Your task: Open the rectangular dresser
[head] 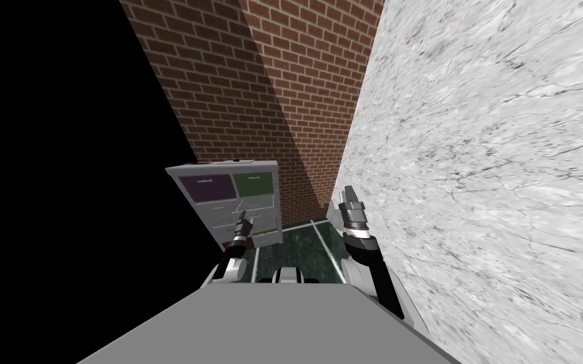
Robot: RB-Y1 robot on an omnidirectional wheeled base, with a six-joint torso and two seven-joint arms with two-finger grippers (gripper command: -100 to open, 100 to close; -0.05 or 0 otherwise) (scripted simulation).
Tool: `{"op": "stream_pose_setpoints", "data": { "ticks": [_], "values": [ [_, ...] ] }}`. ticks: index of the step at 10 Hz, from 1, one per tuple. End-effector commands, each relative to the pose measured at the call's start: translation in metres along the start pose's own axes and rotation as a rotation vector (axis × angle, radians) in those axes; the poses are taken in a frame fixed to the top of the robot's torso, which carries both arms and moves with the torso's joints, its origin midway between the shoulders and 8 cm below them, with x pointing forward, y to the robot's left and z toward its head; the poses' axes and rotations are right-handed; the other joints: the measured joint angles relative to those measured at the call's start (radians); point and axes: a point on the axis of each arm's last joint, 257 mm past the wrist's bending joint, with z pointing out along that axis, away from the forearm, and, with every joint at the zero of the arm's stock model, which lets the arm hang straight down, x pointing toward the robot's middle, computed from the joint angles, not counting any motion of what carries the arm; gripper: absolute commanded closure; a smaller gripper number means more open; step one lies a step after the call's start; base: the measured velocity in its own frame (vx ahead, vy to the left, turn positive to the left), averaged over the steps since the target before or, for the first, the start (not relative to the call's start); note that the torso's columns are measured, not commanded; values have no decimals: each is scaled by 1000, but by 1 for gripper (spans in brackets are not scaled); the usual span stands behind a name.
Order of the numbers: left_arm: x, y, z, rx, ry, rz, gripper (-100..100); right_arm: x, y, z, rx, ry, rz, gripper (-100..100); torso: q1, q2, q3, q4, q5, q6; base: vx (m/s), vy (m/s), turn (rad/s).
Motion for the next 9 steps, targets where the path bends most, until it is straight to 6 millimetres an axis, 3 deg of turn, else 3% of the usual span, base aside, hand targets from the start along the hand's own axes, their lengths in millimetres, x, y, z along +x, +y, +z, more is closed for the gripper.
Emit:
{"op": "stream_pose_setpoints", "data": {
  "ticks": [1, 5, 6, 7, 9],
  "values": [
    [-10, -13, 23, 3, -28, 5, -100, 0, 0, 0, 0, 0, 0, 0, -2, 2, 1, 1, -1, 0, -79, -15, -91],
    [-26, -36, 55, 14, -69, 4, -100, 0, 0, 0, 0, 0, 0, 0, -5, 13, 8, 7, -3, -1, -98, -22, -107],
    [-27, -27, 47, -2, -68, 5, -100, 0, 0, 0, 0, 0, 0, 0, -5, 14, 8, 9, -5, -1, -44, -6, -24],
    [-29, -24, 47, -11, -72, 6, 0, 0, 0, 0, 0, 0, 0, 0, -5, 12, 7, 7, -4, -1, -7, -2, -2],
    [-30, -20, 45, -22, -75, 5, 0, 0, 0, 0, 0, 0, 0, 0, -3, 8, 5, 5, -3, -1, 0, 0, 0]
  ]
}}
